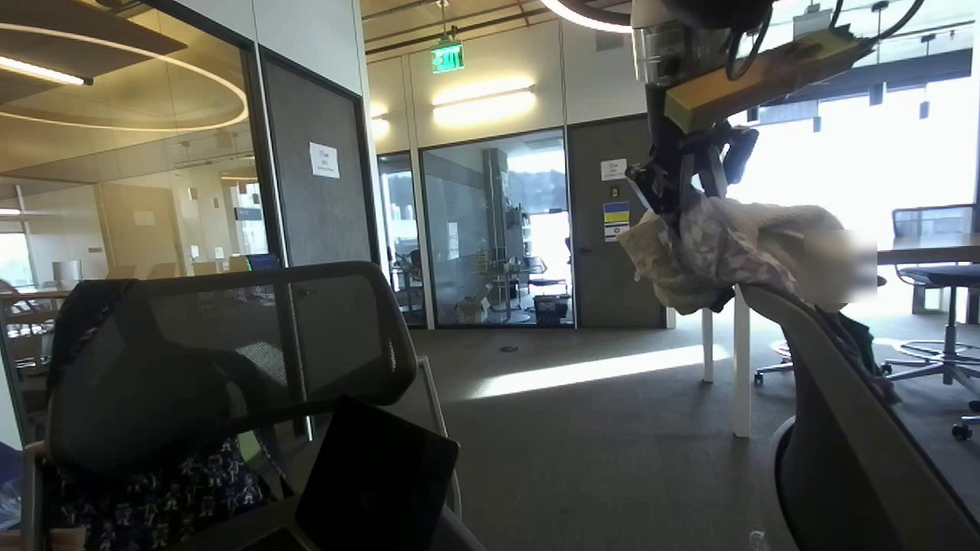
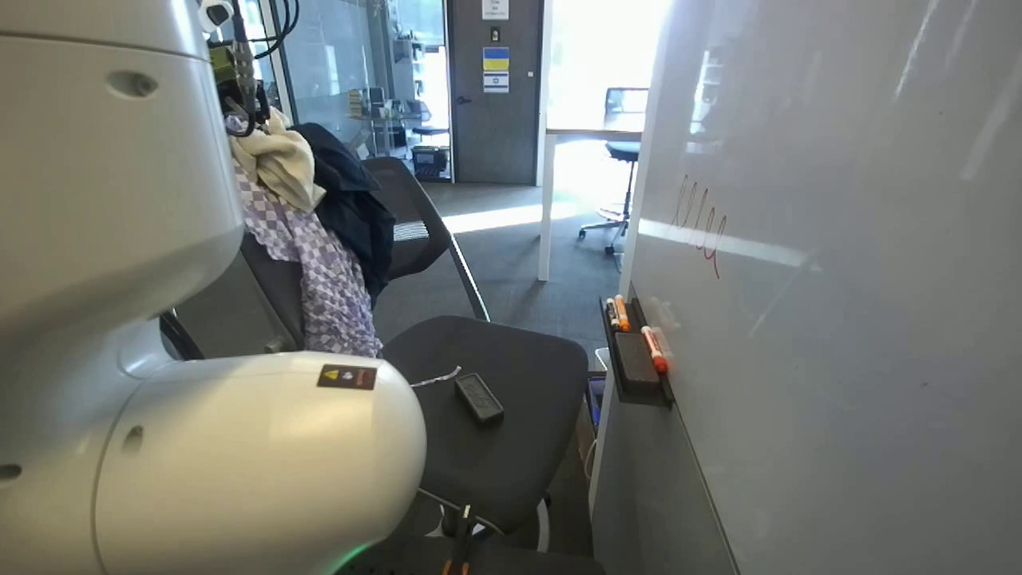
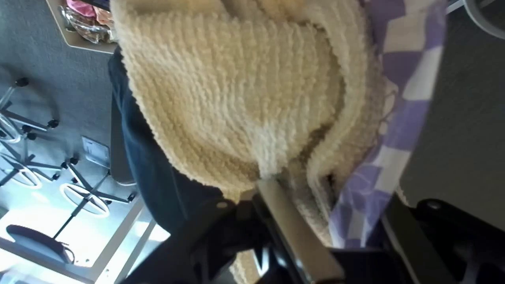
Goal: Put the clothes on the seat on the backrest of the chair and put the duster on the holder of the whiteboard
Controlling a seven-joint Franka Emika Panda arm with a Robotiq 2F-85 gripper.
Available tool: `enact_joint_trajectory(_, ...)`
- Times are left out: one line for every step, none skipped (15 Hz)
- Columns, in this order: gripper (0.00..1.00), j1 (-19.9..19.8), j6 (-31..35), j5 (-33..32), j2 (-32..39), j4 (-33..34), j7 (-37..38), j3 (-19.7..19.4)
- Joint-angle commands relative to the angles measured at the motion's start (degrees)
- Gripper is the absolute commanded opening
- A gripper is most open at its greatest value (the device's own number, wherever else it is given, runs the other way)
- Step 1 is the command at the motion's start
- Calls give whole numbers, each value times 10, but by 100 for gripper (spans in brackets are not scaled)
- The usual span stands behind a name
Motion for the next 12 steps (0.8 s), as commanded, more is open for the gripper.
enact_joint_trajectory(74,9,13,44,5,24,-52,-22)
enact_joint_trajectory(83,8,11,55,3,27,-59,-25)
enact_joint_trajectory(90,7,9,63,-2,25,-65,-28)
enact_joint_trajectory(99,6,10,69,-6,24,-70,-31)
enact_joint_trajectory(100,5,7,69,-12,22,-70,-35)
enact_joint_trajectory(100,3,11,75,-19,16,-75,-39)
enact_joint_trajectory(100,0,12,78,-24,10,-73,-43)
enact_joint_trajectory(100,-3,14,84,-28,4,-74,-47)
enact_joint_trajectory(100,-7,14,90,-33,-3,-72,-54)
enact_joint_trajectory(100,-11,14,93,-38,-14,-68,-60)
enact_joint_trajectory(100,-18,11,107,-45,-25,-71,-67)
enact_joint_trajectory(100,-24,6,112,-52,-38,-67,-75)
